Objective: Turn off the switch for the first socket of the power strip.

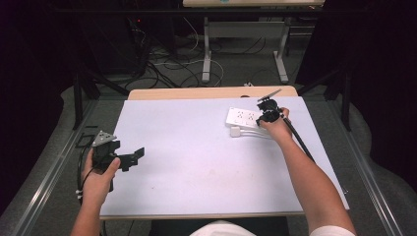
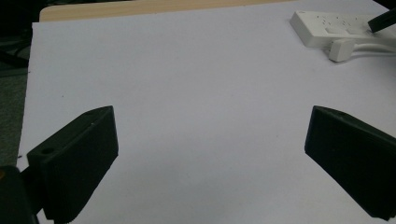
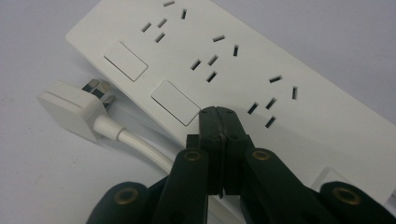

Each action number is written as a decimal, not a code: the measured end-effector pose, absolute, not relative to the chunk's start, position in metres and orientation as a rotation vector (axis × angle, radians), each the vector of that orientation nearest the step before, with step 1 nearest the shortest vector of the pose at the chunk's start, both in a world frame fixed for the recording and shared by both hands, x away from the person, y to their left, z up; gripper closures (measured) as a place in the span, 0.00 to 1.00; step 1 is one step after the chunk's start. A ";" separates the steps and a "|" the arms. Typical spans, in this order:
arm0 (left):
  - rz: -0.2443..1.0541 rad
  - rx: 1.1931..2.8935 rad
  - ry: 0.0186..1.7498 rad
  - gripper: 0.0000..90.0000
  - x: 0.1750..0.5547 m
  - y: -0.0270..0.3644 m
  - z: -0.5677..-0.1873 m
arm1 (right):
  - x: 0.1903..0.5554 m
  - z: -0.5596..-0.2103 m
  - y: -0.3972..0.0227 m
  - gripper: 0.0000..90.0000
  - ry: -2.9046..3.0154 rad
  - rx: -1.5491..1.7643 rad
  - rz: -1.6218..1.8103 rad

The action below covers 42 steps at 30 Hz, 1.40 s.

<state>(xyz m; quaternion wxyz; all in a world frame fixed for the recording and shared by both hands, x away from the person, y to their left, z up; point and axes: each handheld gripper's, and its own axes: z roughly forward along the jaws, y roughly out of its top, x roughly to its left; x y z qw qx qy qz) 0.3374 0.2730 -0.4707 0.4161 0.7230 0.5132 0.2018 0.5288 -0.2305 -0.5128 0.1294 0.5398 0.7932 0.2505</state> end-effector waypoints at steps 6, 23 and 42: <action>0.505 1.818 1.283 0.03 0.338 0.272 -0.471 | 0.529 -0.513 -0.231 1.00 2.299 1.581 0.722; 0.507 1.821 1.283 0.03 0.338 0.272 -0.472 | 0.528 -0.514 -0.230 1.00 2.312 1.509 0.710; 0.510 1.820 1.283 0.03 0.337 0.272 -0.471 | 0.529 -0.518 -0.224 1.00 2.311 1.532 0.746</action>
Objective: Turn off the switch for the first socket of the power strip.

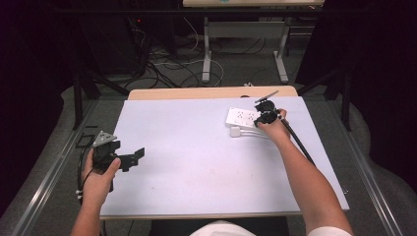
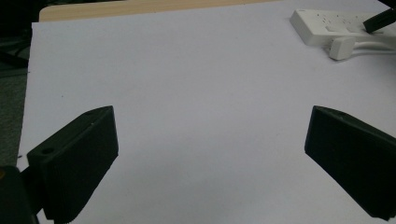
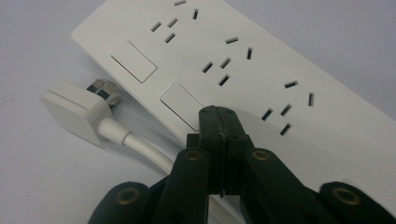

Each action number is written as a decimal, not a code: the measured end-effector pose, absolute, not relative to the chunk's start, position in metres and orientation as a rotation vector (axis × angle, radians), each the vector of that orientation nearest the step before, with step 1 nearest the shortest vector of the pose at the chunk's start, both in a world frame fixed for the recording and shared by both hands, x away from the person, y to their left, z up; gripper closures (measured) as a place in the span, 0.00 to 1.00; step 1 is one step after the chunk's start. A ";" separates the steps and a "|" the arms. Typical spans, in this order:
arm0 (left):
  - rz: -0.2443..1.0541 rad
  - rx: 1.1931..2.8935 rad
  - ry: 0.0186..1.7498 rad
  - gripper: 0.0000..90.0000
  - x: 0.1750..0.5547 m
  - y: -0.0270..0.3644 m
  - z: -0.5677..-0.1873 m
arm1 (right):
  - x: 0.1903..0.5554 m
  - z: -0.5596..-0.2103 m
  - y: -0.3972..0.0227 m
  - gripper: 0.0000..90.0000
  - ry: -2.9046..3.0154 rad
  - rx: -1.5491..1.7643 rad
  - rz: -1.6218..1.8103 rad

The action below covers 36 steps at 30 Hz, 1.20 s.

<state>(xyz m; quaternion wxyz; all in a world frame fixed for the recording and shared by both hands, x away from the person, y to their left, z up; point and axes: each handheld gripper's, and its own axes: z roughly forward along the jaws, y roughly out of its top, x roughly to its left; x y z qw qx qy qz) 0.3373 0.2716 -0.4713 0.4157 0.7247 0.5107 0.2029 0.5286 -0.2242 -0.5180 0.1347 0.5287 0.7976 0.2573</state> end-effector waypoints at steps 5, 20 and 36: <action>0.510 1.818 1.284 0.03 0.337 0.272 -0.471 | 0.529 -0.518 -0.225 1.00 2.313 1.534 0.745; 0.509 1.819 1.296 0.03 0.340 0.272 -0.472 | 0.528 -0.518 -0.225 1.00 2.302 1.551 0.744; 0.505 1.824 1.290 0.03 0.339 0.271 -0.473 | 0.524 -0.514 -0.222 1.00 2.299 1.542 0.744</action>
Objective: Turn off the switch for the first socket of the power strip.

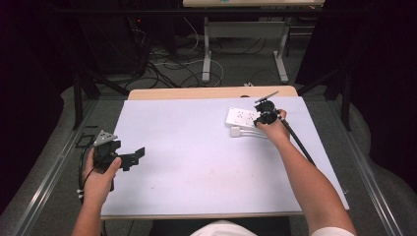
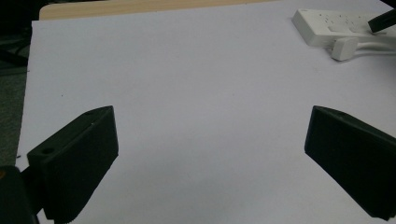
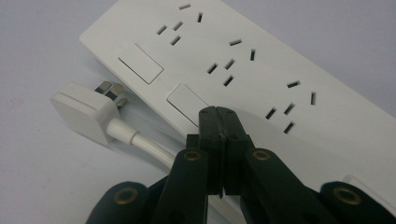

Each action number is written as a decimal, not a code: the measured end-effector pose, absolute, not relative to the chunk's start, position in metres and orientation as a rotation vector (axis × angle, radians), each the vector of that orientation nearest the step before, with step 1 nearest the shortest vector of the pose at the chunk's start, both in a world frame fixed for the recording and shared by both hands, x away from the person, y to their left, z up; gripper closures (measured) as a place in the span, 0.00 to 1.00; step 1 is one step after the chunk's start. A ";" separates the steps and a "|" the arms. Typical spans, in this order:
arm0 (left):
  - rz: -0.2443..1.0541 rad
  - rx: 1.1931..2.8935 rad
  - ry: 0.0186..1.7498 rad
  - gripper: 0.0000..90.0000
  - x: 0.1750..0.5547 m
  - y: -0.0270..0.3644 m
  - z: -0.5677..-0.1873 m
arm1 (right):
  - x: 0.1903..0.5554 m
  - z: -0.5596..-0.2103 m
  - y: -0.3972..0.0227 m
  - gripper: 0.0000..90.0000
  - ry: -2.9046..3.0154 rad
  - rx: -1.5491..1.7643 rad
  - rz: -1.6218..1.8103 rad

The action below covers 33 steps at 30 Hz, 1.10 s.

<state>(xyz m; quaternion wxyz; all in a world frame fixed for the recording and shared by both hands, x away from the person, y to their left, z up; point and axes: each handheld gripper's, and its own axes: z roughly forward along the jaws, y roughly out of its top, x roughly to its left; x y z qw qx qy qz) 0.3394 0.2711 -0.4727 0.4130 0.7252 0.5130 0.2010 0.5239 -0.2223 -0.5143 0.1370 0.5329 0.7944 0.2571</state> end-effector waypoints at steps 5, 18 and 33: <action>0.501 1.828 1.289 0.03 0.338 0.272 -0.474 | 0.523 -0.513 -0.223 0.99 2.306 1.515 0.750; 0.518 1.820 1.295 0.03 0.335 0.276 -0.472 | 0.518 -0.506 -0.222 0.95 2.303 1.499 0.768; 0.518 1.810 1.299 0.03 0.334 0.276 -0.471 | 0.498 -0.495 -0.217 0.86 2.321 1.433 0.885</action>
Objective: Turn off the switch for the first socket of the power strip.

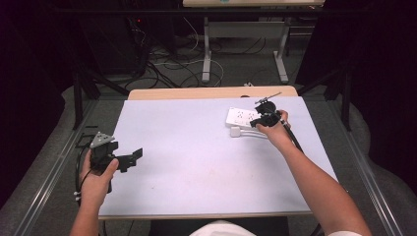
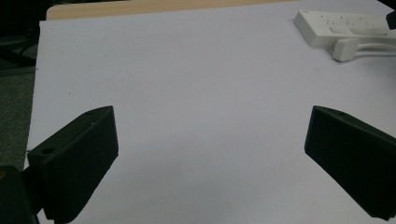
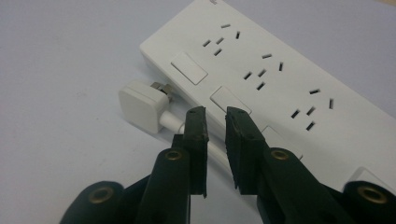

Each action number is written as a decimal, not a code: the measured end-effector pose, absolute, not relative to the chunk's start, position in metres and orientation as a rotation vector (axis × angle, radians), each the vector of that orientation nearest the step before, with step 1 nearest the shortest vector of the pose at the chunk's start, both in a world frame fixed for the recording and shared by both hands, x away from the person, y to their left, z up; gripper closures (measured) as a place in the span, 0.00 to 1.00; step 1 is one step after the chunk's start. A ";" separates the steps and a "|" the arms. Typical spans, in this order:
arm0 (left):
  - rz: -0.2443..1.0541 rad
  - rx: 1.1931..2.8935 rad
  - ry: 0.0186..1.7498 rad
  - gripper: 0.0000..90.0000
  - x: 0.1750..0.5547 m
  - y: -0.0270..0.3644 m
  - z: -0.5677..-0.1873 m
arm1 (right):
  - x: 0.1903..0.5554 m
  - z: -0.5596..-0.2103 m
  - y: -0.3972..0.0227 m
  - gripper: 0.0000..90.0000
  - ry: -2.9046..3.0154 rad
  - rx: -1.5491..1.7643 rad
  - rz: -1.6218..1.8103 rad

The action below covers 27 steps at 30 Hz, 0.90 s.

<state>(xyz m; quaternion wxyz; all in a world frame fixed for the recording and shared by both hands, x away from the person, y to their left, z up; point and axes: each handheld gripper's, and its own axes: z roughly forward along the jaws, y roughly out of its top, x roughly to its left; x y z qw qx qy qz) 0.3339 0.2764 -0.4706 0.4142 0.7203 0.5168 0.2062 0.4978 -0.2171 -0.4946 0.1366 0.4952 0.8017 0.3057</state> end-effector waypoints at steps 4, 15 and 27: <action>0.522 1.814 1.297 0.03 0.333 0.277 -0.470 | 0.492 -0.489 -0.216 0.80 2.343 1.410 0.941; 0.524 1.807 1.297 0.03 0.333 0.277 -0.469 | 0.473 -0.474 -0.212 0.65 2.380 1.347 0.968; 0.526 1.807 1.297 0.03 0.332 0.277 -0.469 | 0.452 -0.462 -0.209 0.50 2.344 1.260 1.036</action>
